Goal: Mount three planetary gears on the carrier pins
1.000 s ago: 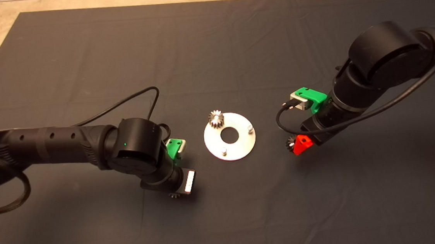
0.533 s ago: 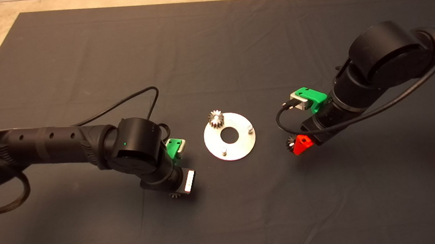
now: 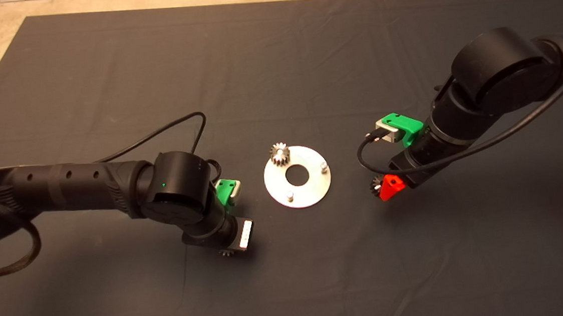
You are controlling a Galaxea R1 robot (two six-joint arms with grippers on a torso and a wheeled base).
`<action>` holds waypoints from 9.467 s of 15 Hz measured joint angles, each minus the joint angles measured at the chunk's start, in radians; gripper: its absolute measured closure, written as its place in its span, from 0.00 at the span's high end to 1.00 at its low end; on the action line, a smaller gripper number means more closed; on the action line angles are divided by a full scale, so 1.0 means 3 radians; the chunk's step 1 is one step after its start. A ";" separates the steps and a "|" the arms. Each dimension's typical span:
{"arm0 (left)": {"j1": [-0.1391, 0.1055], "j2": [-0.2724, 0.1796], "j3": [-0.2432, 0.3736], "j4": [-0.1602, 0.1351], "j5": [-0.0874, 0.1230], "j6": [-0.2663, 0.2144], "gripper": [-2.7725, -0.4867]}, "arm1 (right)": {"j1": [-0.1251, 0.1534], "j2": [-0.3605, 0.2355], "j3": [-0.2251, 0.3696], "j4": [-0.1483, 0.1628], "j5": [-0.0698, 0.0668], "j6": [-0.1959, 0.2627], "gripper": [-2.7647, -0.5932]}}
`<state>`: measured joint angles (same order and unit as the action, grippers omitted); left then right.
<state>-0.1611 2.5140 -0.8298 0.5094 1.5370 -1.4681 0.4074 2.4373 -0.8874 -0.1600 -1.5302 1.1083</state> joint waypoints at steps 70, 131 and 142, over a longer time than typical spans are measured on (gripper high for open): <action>-0.0672 0.1237 -0.1273 -0.0684 -0.0116 -0.0320 0.17 | 0.0038 -0.0001 -0.0233 0.0006 -0.0001 0.0000 0.99; -0.0579 0.1233 -0.1243 -0.0550 -0.0089 -0.0251 0.17 | 0.0038 -0.0007 -0.0231 0.0011 -0.0001 0.0001 0.99; -0.0562 0.1233 -0.1243 -0.0524 -0.0089 -0.0236 0.17 | 0.0038 -0.0007 -0.0231 0.0012 0.0000 0.0001 0.99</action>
<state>-0.3295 2.8840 -1.2026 0.3521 1.5104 -1.5389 0.4189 2.4351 -0.9568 -0.1563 -1.5302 1.1087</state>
